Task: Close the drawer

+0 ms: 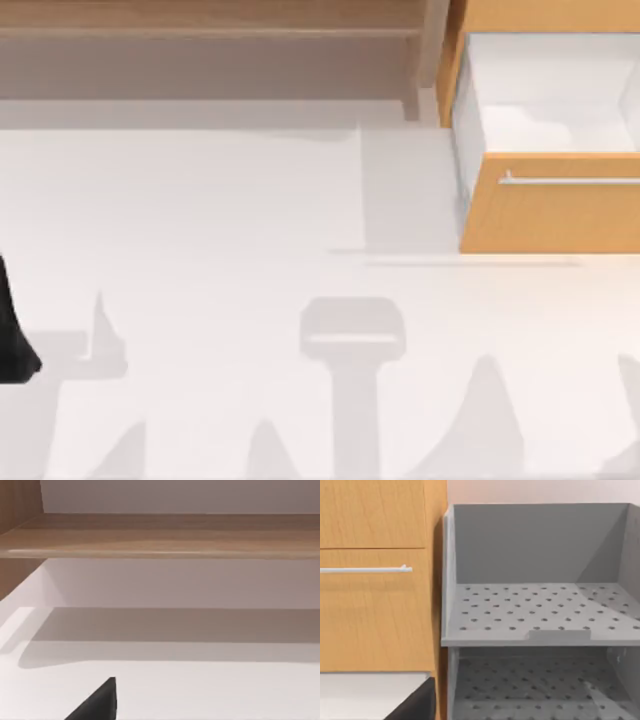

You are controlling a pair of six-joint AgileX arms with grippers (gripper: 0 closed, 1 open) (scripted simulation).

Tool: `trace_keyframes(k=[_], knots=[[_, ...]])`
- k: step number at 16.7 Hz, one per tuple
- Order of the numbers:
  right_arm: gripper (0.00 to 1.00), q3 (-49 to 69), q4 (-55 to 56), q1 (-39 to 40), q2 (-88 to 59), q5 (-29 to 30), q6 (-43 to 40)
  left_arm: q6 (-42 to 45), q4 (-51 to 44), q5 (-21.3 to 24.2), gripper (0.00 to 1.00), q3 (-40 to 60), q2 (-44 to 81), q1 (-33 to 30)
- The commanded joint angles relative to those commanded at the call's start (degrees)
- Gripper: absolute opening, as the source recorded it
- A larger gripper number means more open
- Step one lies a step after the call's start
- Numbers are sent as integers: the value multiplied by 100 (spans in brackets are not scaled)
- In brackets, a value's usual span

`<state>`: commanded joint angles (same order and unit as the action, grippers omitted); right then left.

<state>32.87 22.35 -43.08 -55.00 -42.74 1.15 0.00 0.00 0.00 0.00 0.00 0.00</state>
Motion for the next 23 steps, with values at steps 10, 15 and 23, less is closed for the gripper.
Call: trace_keyframes(k=[10,15,23], knots=[[100,131,311,-162,-452,-161,-168,0,0,0,100,0,0,0],[100,-595,1473,1025,-1249,858,-1445,0,0,0,100,0,0,0],[100,-1908,4623,3914,-3372,3392,-5070,0,0,0,100,0,0,0]])
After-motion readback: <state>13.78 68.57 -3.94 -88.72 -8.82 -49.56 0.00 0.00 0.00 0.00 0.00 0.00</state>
